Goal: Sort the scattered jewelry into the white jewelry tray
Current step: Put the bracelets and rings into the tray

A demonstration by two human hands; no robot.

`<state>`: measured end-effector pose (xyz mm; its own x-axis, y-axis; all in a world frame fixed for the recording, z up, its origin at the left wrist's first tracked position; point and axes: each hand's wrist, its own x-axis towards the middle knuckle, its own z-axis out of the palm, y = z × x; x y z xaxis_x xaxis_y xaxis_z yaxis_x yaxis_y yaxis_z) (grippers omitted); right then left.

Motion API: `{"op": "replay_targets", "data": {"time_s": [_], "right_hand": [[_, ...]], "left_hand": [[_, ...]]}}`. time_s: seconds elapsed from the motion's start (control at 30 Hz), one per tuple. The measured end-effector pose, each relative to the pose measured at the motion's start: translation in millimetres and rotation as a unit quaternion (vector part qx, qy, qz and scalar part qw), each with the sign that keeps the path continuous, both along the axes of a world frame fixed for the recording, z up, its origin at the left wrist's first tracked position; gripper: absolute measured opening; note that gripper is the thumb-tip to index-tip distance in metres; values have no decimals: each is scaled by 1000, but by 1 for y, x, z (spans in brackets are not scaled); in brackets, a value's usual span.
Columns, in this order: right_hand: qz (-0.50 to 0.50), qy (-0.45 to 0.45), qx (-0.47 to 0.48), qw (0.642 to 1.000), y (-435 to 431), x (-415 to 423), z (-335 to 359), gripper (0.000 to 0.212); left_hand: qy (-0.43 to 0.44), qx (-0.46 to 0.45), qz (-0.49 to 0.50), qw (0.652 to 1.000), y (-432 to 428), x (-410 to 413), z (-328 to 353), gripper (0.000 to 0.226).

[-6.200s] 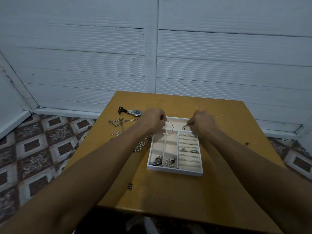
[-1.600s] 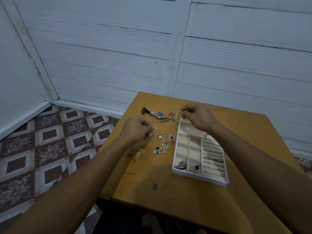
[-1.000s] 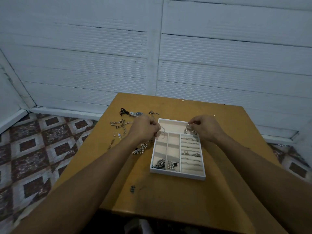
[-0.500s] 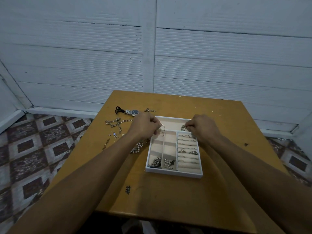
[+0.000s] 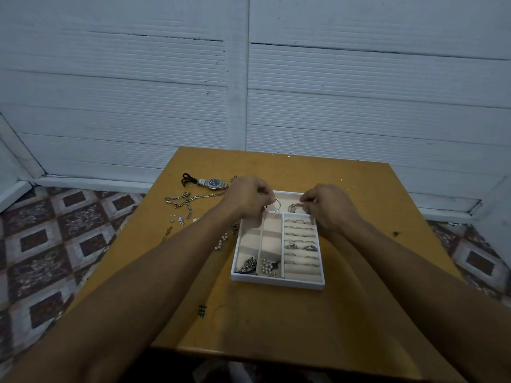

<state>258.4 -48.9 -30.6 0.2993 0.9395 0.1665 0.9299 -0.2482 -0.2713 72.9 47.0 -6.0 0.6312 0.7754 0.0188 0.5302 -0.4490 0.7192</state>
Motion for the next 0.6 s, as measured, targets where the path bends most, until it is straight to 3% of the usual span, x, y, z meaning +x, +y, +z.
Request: {"op": "replay_targets", "data": {"time_s": [0.2, 0.6], "right_hand": [[-9, 29, 38, 999, -15, 3, 6, 22], [-11, 35, 24, 999, -51, 18, 11, 26]], "left_hand": [[12, 24, 6, 1000, 0, 35, -4, 6], [42, 39, 53, 997, -14, 72, -34, 15]]}}
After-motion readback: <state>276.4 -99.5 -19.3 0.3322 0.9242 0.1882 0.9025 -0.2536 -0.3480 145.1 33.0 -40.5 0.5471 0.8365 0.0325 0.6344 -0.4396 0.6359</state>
